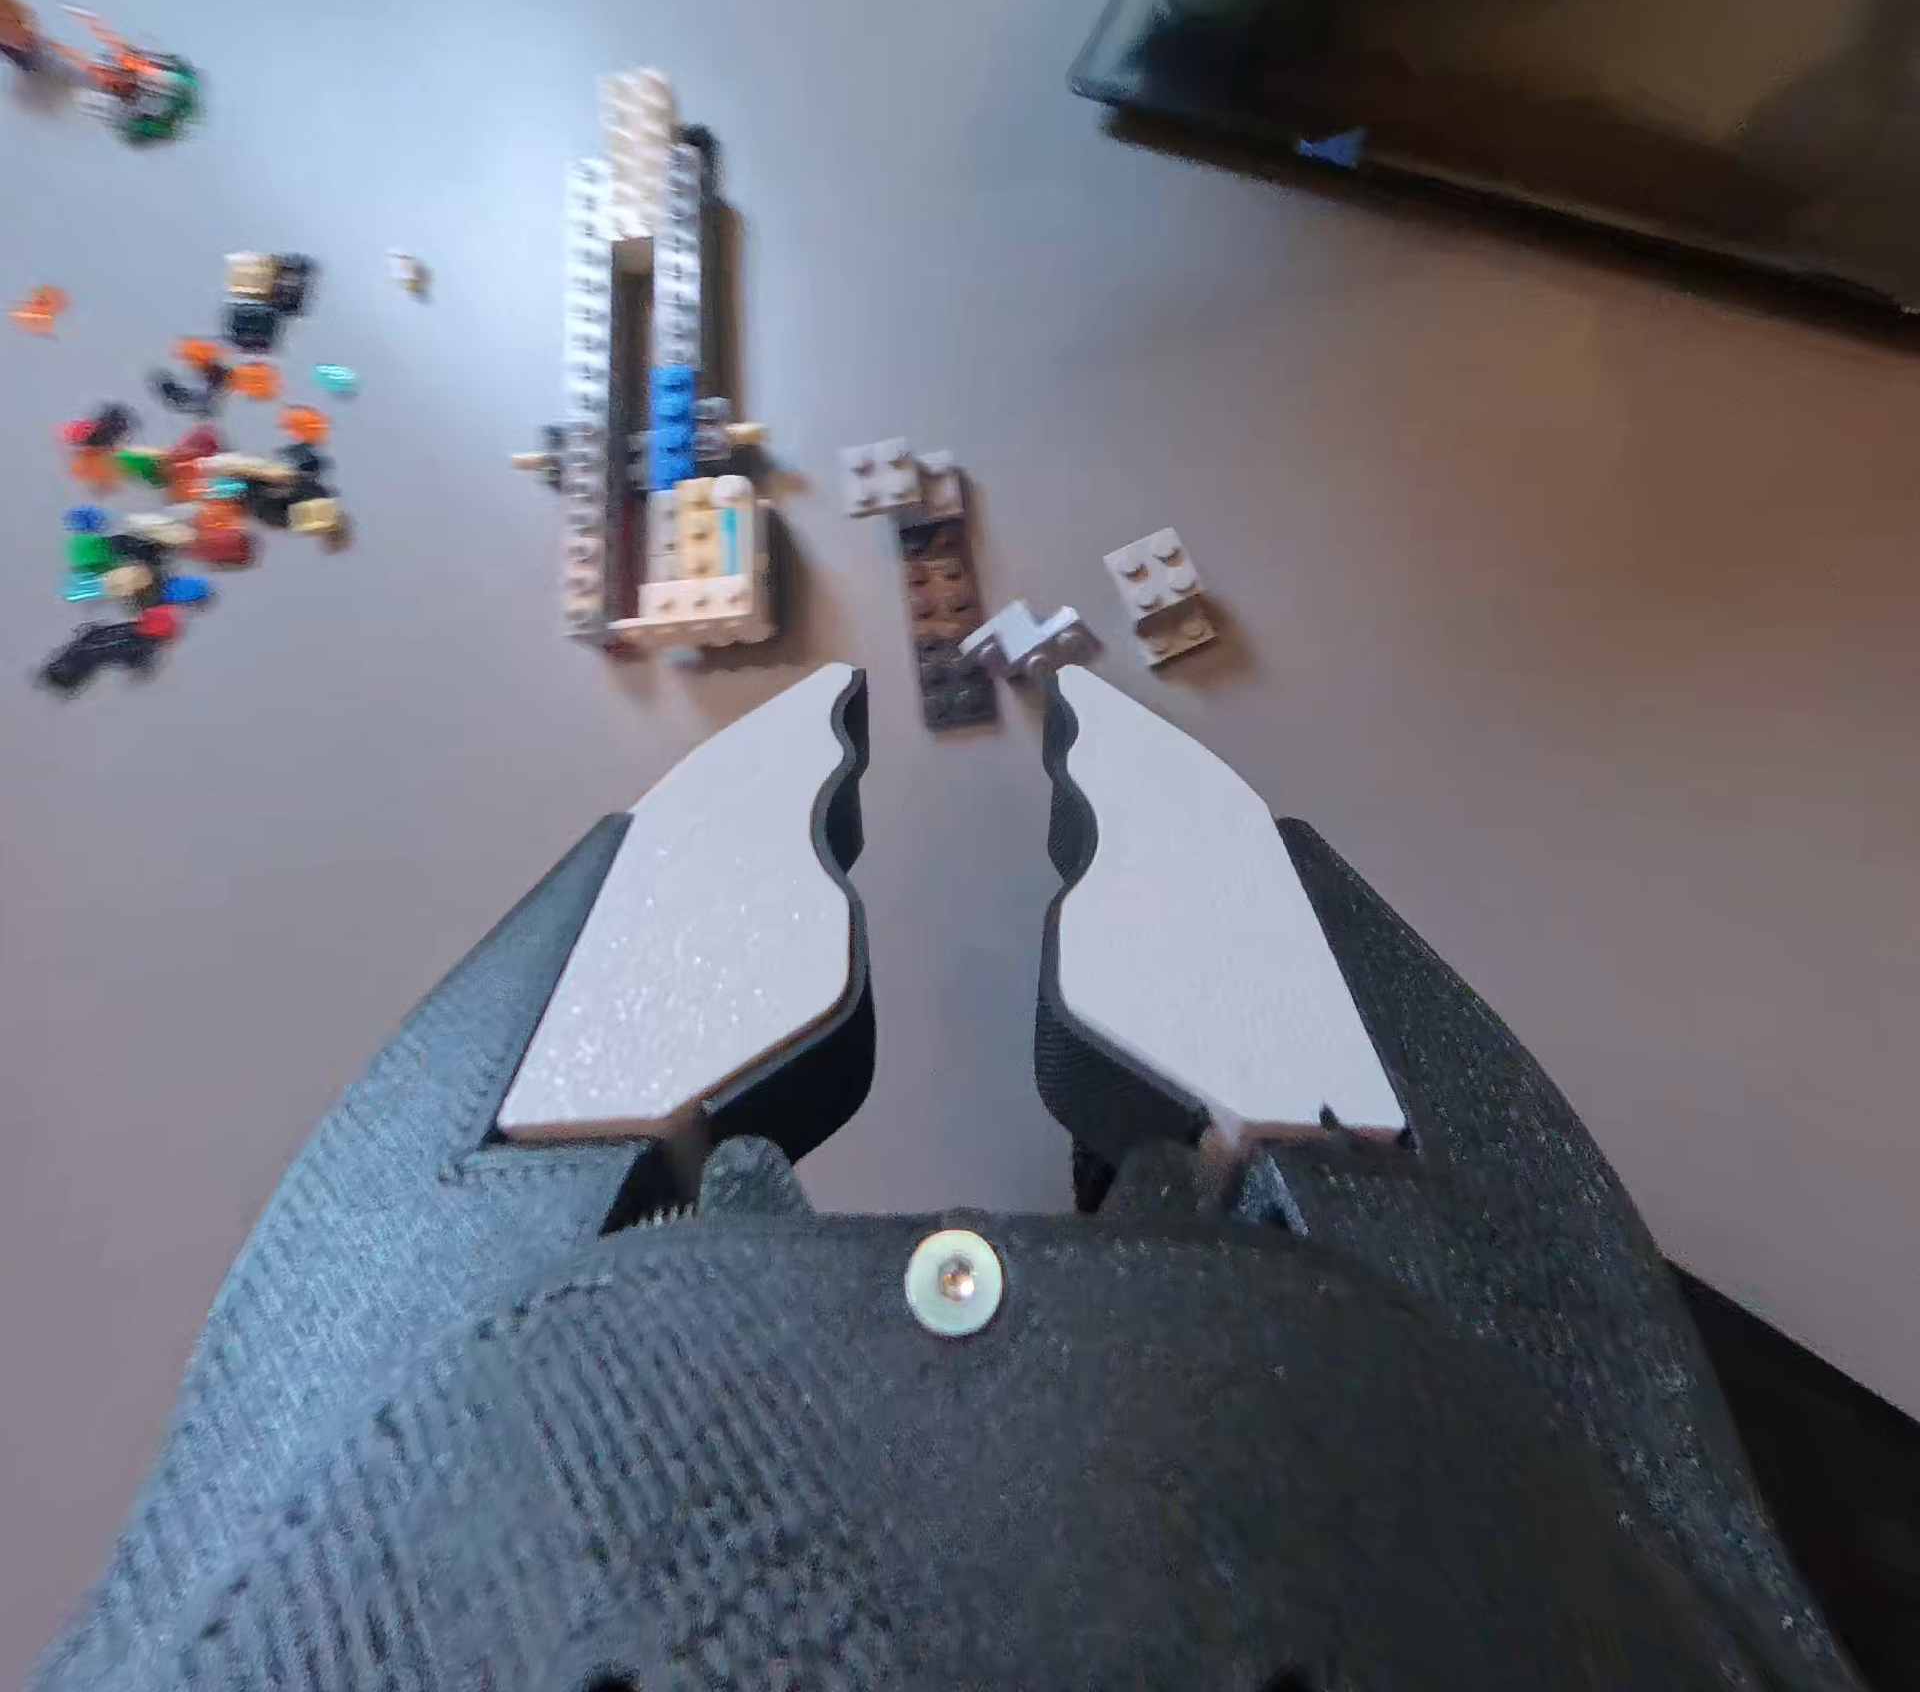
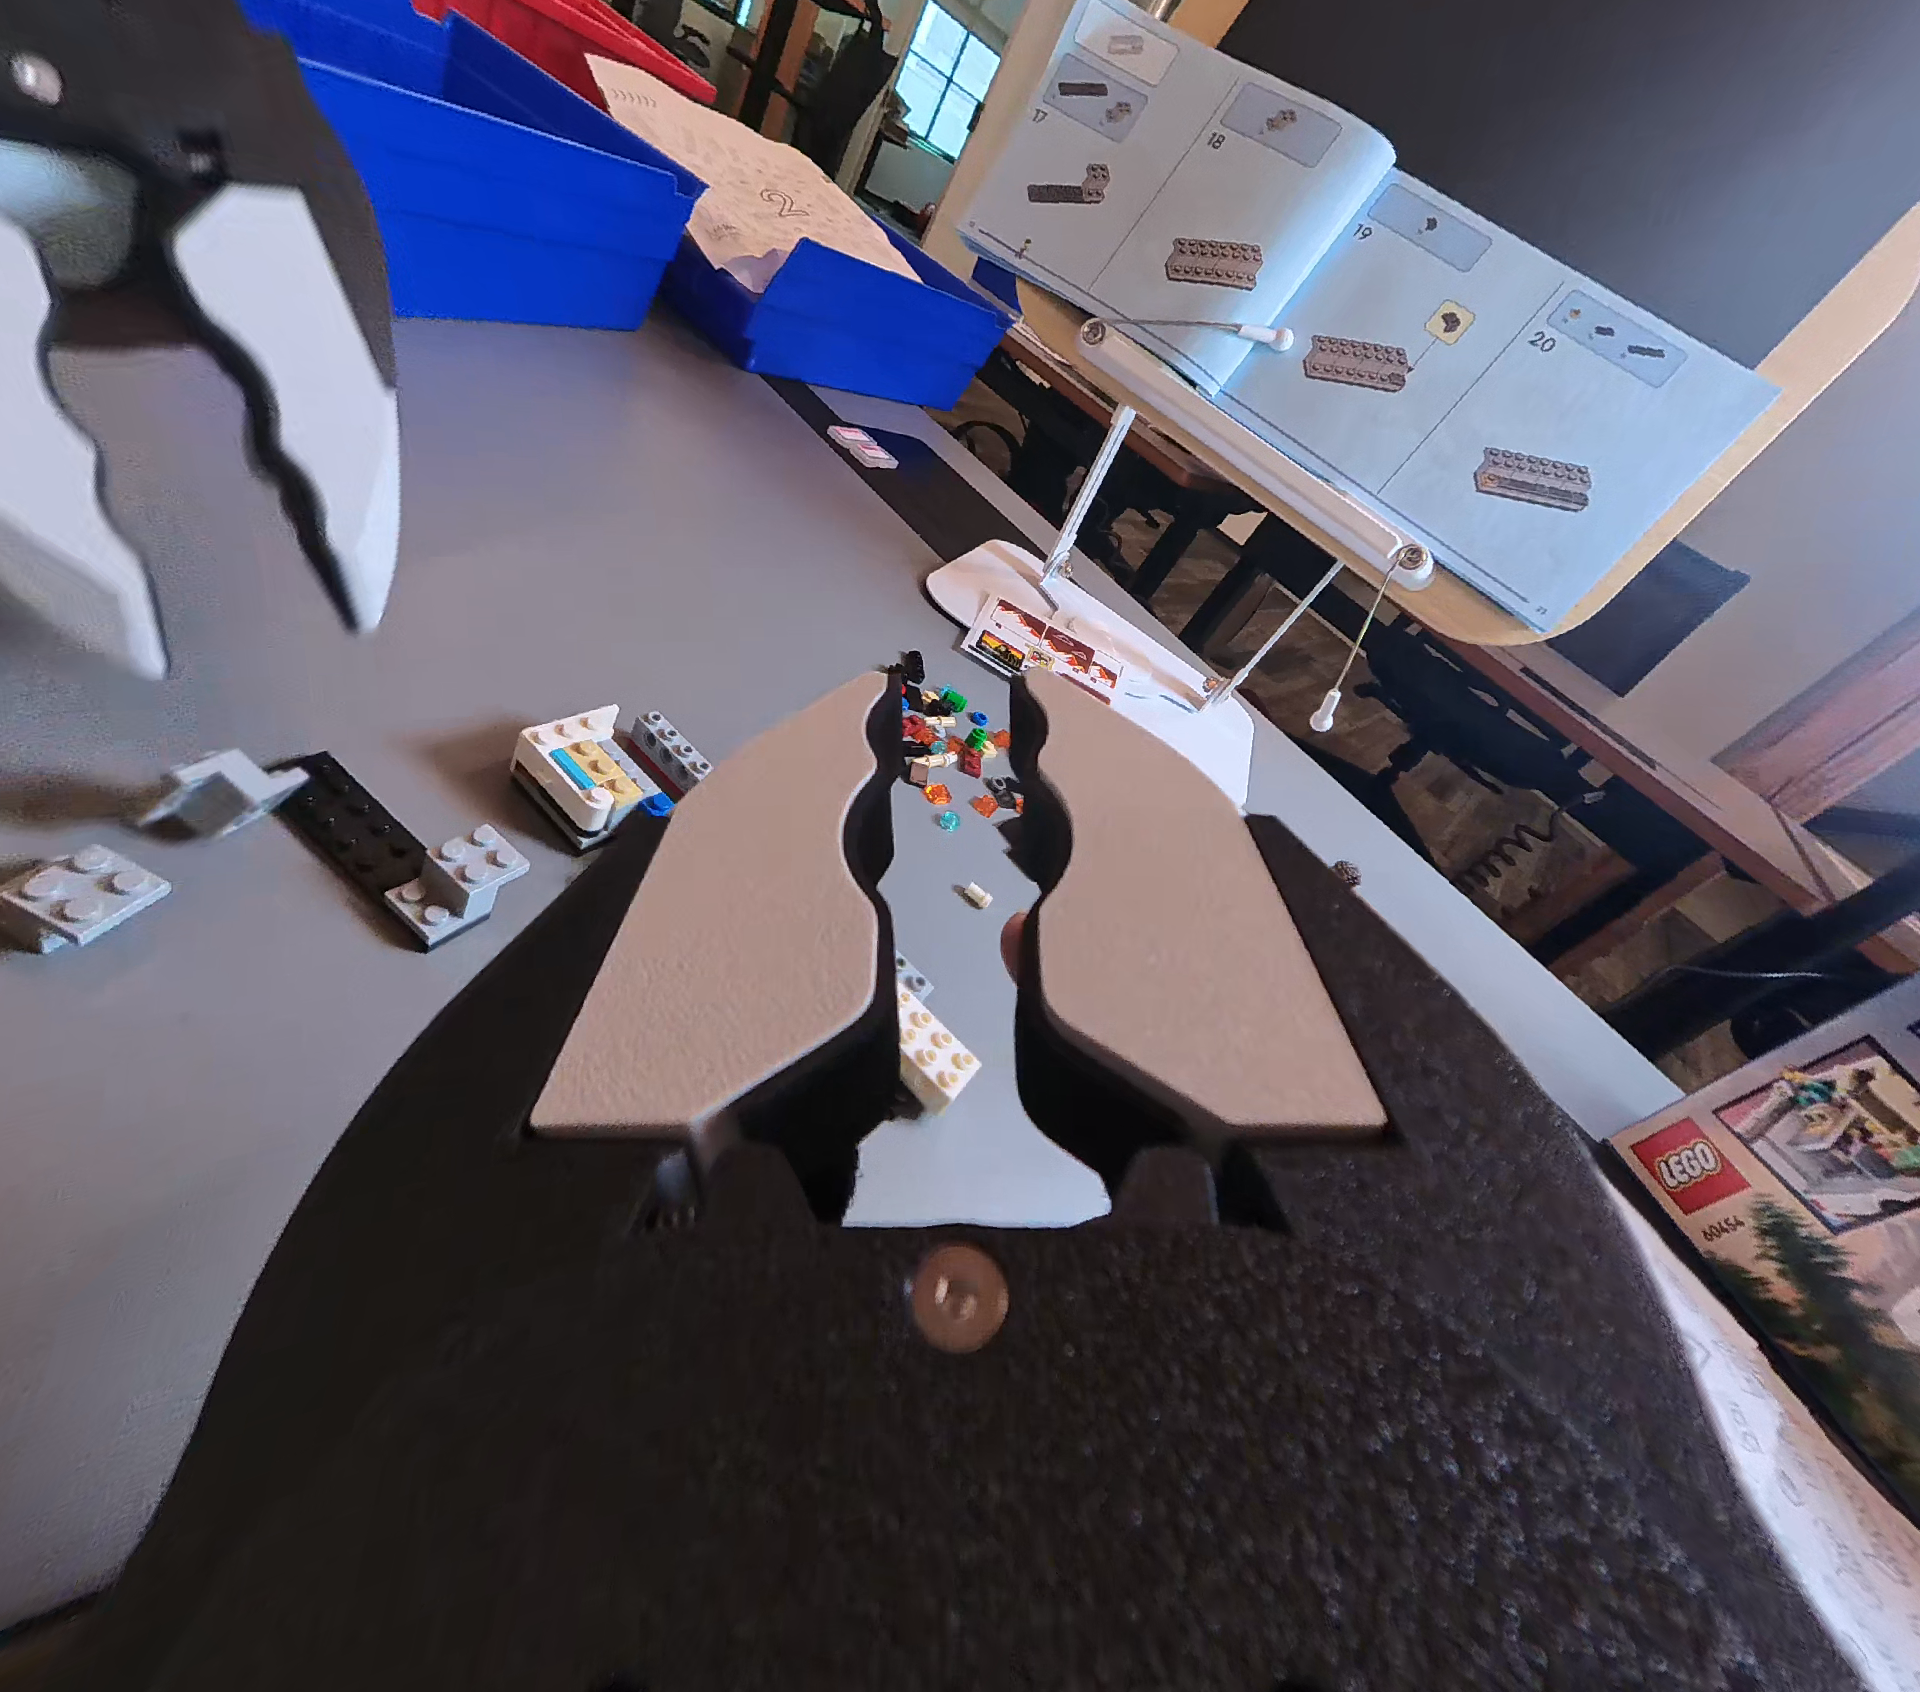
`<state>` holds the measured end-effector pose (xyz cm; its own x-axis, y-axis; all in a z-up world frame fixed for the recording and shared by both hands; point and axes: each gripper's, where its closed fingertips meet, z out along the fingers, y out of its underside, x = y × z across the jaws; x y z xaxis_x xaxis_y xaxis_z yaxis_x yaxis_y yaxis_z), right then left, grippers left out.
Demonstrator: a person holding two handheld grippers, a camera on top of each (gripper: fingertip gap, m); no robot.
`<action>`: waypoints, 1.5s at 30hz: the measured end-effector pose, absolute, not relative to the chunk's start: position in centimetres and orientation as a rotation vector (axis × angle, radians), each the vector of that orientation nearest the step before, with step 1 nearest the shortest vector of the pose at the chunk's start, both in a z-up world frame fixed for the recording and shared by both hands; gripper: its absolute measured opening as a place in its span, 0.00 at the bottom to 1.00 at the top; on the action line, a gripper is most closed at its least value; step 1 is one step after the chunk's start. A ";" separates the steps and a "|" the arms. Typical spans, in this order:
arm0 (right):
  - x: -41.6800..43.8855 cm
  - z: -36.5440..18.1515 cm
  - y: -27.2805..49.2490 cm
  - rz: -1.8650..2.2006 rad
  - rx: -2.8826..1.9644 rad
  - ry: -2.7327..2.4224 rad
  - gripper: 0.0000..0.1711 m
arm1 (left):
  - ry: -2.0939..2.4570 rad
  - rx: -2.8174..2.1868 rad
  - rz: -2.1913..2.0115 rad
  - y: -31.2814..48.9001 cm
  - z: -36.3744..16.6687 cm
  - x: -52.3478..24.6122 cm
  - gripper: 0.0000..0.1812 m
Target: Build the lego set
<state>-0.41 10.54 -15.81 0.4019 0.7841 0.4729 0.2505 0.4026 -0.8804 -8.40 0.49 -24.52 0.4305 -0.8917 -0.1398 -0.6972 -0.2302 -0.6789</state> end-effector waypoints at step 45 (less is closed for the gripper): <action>-0.6 -16.7 11.3 0.459 -1.207 -1.136 0.11 | 0.447 -2.638 -0.086 3.8 -27.3 -43.1 0.20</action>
